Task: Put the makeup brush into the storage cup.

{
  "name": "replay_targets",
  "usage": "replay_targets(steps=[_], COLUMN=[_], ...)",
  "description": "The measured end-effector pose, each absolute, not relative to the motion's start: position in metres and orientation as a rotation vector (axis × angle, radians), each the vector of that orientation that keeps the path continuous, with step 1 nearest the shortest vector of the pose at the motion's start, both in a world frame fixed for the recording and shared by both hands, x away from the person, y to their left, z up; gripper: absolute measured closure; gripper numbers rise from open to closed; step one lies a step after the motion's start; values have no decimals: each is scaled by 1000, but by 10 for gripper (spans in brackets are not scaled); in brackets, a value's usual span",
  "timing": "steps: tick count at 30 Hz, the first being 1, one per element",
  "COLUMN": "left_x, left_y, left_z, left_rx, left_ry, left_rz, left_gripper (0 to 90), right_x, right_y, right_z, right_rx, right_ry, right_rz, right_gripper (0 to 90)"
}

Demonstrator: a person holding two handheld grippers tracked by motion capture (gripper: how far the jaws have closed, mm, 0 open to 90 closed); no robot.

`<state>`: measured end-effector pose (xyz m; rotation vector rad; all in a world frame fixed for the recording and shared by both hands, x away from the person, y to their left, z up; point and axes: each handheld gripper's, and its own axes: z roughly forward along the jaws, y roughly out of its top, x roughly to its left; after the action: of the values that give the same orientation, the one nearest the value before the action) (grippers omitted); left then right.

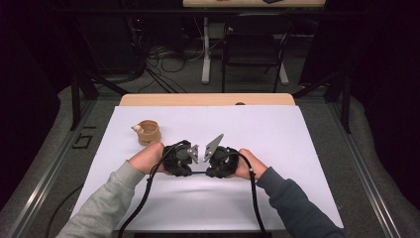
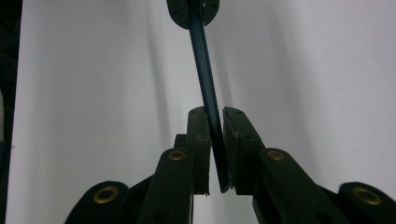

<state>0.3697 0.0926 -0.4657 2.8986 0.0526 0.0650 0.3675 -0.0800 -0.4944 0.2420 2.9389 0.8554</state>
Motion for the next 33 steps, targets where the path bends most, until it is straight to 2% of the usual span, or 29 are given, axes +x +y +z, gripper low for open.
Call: replay_targets(steps=[7,11,13,16,19,25,26,27,28,31,33], left_x=[370,371,371,373,374,374,374,374,375,377,377], left_y=[94,95,96,99,104,111,113,114,116,127,134], left_z=[-466,-462,-462,-461,-461,-462,-462,-462,-462,-461,-461], left_rx=[2899,2873,2872,2846,2826,2791,2783,2773,2761,2698,2651], left_ry=[46,71,79,132,206,271,287,309,324,413,463], left_rz=[95,109,111,132,103,122,140,142,144,196,219], left_gripper=[800,695,596,496,468,326,326,271,271,177,150], right_x=[364,362,361,360,358,356,356,355,355,355,354], right_y=[-82,-85,-88,-91,-93,-96,-96,-97,-97,-101,-103], right_z=[-499,-497,-495,-495,-497,-500,-500,-501,-501,-501,-502], right_rx=[185,186,206,222,251,279,279,293,293,322,334], right_ry=[2928,2872,2857,2843,2831,2825,2825,2820,2820,2810,2804], right_rz=[906,951,973,996,1014,1022,1022,1031,1031,1043,1050], right_gripper=[856,858,858,858,858,858,858,857,857,858,858])
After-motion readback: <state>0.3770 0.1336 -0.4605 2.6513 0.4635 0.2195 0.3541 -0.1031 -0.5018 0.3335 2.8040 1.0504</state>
